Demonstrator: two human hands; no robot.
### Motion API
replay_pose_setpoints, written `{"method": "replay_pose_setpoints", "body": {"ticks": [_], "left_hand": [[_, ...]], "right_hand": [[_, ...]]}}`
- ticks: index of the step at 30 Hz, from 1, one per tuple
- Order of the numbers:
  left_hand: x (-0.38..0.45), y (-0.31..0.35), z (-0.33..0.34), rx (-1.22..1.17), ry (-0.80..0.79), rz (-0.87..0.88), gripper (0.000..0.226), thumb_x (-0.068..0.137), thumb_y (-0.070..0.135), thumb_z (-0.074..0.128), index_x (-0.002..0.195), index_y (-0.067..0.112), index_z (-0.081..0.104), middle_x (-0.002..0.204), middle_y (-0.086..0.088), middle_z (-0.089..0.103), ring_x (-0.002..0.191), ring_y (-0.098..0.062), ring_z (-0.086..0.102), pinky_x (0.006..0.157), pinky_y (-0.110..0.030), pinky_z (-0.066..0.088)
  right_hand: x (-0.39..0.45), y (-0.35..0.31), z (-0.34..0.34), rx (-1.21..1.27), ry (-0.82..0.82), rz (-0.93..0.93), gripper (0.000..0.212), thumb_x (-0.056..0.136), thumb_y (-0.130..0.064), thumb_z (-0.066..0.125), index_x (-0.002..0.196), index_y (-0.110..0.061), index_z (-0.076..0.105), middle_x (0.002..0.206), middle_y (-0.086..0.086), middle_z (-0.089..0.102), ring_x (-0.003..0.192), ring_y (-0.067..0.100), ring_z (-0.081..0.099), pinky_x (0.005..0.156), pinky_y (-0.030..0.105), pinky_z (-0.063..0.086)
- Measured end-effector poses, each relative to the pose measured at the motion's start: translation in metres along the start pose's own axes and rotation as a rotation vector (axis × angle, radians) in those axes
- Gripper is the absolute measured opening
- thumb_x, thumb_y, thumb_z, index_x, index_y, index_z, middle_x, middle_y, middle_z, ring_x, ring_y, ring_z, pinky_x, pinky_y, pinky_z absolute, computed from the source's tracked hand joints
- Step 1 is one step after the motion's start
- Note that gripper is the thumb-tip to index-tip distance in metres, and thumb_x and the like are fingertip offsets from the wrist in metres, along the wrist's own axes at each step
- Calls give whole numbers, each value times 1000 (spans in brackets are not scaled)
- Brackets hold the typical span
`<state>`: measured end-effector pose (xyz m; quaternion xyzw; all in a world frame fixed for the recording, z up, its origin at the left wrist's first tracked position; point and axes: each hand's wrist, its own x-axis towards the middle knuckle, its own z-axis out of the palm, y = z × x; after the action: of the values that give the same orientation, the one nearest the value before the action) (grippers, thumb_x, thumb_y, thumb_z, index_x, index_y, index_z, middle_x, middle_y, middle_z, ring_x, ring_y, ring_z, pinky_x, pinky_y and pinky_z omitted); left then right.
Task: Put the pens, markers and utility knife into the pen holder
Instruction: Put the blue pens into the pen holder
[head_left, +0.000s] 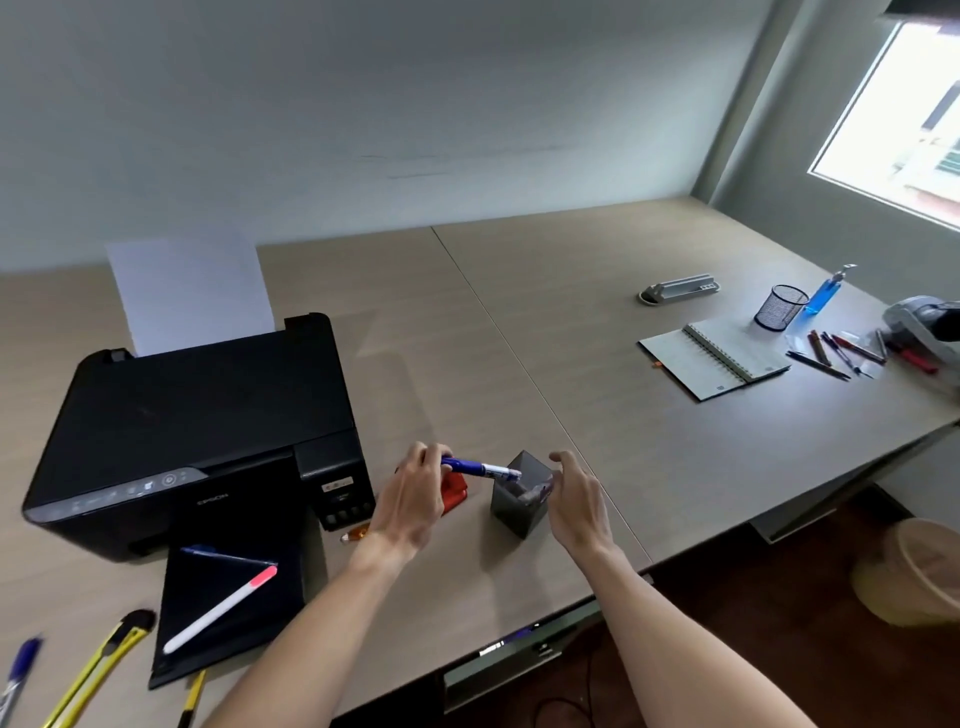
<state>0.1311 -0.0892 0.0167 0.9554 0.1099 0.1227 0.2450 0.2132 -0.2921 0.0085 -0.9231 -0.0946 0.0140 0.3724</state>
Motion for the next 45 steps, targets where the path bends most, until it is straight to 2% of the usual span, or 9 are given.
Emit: {"method": "replay_pose_setpoints", "body": {"ticks": [8,12,19,26,30,33,36,39,45], "left_hand": [[22,22,19,172,-95,68,27,97,7,51,123,14,52,109,-8,54,76,-19,63,69,-31,60],[32,36,28,185,-133,99,34,95,4,51,128,15,51,115,-12,53,83,-23,66,70,-31,61],[40,50,44,110,-171,124,47,92,-1,51,135,17,44,120,-14,55,100,-28,65,79,-37,60],[18,33,42,7,-202,8,41,92,-9,45,127,12,45,118,-17,60,99,-31,66,79,-43,60],[-24,-4,41,4,-164,-190,38,92,-12,36,121,11,49,114,-16,60,100,-32,62,83,-42,56],[-69,-40,41,-52,-198,-314,41,89,-12,33,114,15,50,114,-13,59,94,-29,61,79,-40,53],[-119,-73,36,-133,-253,-446,30,97,4,33,108,23,53,116,-7,62,94,-21,59,79,-39,52],[-168,-100,27,-116,-352,-515,36,94,0,36,113,25,54,120,-6,61,103,-22,62,86,-35,52],[-252,-143,-18,19,-259,-655,44,86,-7,37,118,19,52,122,-3,56,112,-23,58,97,-35,49]], "right_hand": [[-19,34,-19,-3,-27,218,38,89,0,33,117,-11,57,119,16,64,106,31,60,79,37,46],[-23,51,-29,-62,-23,270,38,89,1,33,114,-11,59,115,14,65,102,30,61,76,34,45],[-21,54,-38,-80,-27,281,40,86,3,31,113,-9,59,113,18,66,103,34,61,86,41,51],[-29,33,-13,-111,-170,215,30,82,-1,40,98,-14,61,101,10,65,90,29,61,71,34,46],[-42,12,22,-78,-331,122,21,83,-5,40,80,-15,58,85,8,63,72,24,59,66,40,52],[-50,-4,50,-83,-415,49,22,81,-7,41,68,-22,51,81,4,61,68,25,54,64,35,47],[-55,-19,79,-114,-518,-49,20,79,-5,42,81,-16,58,89,9,65,80,31,60,71,37,52],[-58,-35,109,-171,-609,-173,22,85,-5,42,95,-13,60,96,11,65,87,31,61,75,39,53],[-60,-67,165,-263,-705,-386,36,86,0,45,121,-8,50,114,16,54,108,36,53,85,40,47]]}}
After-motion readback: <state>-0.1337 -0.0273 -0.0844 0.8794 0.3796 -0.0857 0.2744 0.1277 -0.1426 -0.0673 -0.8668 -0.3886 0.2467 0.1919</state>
